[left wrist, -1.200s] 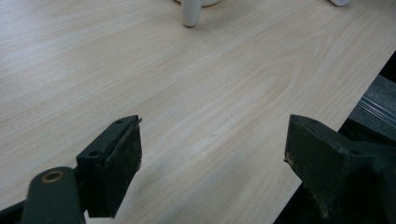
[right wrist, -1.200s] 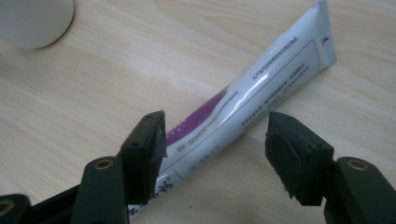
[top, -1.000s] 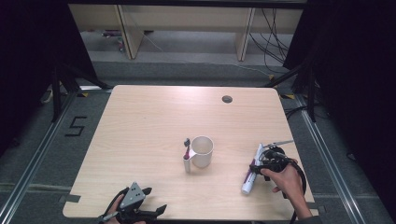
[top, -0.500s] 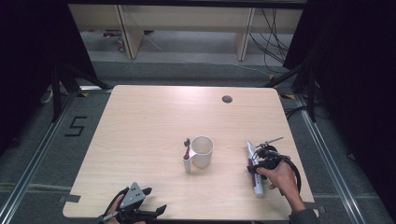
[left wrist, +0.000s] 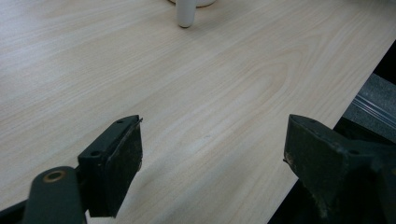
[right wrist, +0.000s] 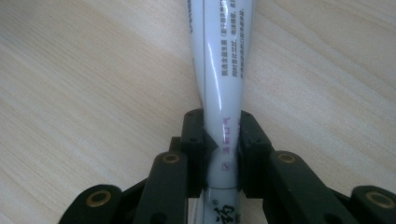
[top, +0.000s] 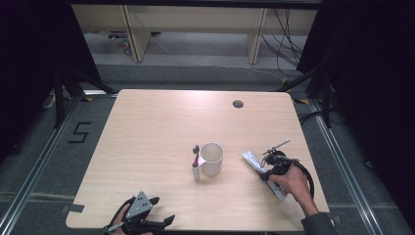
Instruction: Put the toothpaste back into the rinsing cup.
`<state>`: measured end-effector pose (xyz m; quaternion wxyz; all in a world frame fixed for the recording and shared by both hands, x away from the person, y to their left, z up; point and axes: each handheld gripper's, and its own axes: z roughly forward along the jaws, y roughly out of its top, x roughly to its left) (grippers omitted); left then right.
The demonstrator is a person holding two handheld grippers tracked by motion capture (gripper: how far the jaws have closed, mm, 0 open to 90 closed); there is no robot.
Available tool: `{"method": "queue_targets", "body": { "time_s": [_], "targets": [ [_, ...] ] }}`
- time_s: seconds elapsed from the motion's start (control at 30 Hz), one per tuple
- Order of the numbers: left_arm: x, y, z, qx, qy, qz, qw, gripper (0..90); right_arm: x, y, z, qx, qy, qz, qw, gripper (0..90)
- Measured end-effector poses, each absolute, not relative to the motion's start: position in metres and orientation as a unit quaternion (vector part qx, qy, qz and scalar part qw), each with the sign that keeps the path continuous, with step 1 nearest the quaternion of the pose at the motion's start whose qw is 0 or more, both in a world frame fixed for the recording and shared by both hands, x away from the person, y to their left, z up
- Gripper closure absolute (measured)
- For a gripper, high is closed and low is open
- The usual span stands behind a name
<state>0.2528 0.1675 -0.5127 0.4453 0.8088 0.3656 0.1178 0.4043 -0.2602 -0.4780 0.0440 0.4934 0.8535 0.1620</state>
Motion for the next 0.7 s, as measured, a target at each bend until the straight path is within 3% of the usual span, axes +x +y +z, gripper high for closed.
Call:
{"method": "queue_targets", "body": {
  "time_s": [0.7],
  "targets": [
    [0.252, 0.167, -0.513, 0.807, 0.366, 0.116, 0.45, 19.2, 0.417, -0.242, -0.474, 0.429, 0.899, 0.083, 0.044, 76.3]
  ]
}}
